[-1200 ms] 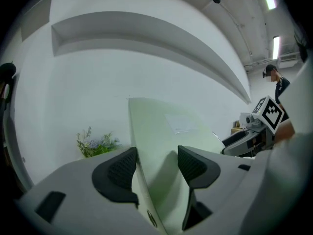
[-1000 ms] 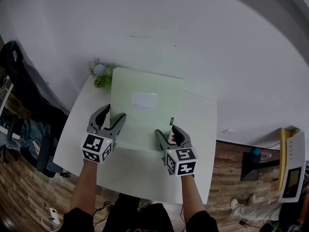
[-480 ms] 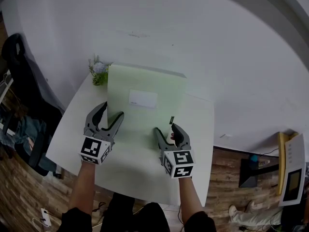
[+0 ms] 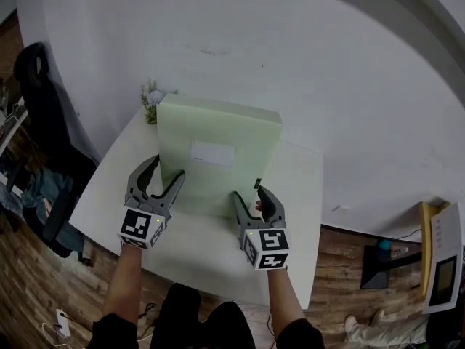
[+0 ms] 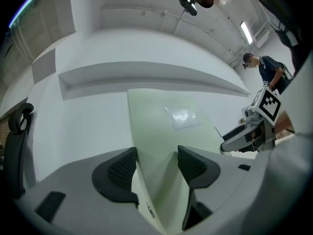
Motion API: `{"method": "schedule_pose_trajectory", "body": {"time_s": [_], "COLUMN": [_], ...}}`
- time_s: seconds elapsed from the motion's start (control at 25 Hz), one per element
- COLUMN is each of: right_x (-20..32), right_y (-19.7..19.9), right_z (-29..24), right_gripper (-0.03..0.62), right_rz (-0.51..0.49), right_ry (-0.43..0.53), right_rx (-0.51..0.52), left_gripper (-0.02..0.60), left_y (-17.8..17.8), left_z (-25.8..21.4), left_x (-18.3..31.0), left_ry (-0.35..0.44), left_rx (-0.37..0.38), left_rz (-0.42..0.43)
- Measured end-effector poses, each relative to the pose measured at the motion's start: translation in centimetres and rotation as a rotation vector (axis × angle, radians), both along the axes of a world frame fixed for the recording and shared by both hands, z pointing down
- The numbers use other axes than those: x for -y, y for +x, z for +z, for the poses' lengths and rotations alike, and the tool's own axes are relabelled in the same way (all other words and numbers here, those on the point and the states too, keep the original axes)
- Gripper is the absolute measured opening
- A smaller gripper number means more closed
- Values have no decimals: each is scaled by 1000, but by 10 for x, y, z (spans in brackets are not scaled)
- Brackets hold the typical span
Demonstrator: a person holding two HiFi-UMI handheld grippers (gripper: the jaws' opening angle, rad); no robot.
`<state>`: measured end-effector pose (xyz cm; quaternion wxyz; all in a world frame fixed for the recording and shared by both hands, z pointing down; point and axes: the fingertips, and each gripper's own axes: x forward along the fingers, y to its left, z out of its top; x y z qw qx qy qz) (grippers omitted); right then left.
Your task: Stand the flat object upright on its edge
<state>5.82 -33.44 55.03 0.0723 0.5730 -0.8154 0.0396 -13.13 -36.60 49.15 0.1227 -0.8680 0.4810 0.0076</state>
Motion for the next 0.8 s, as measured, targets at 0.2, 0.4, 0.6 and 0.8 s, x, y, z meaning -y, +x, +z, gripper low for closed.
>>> {"method": "schedule_pose_trajectory", "body": {"time_s": [0.2, 0.4, 0.6, 0.8], "right_x": [-10, -20, -30, -32], "right_y": [-2, -3, -6, -6], "right_z": [-1, 1, 3, 3], "right_gripper": [258, 255, 255, 255], "right_rz": [-5, -8, -12, -7], "right_ry": [13, 12, -12, -41], "right_rx": [10, 18, 14, 9], "left_gripper": [279, 279, 279, 279], "left_y": [-4, -5, -7, -9], "left_z": [0, 2, 6, 7], "left_x": [-13, -23, -32, -35], "left_ry": [6, -11, -45, -74], "left_rx": [7, 18, 41, 52], "left_rz": [-11, -23, -26, -26]}}
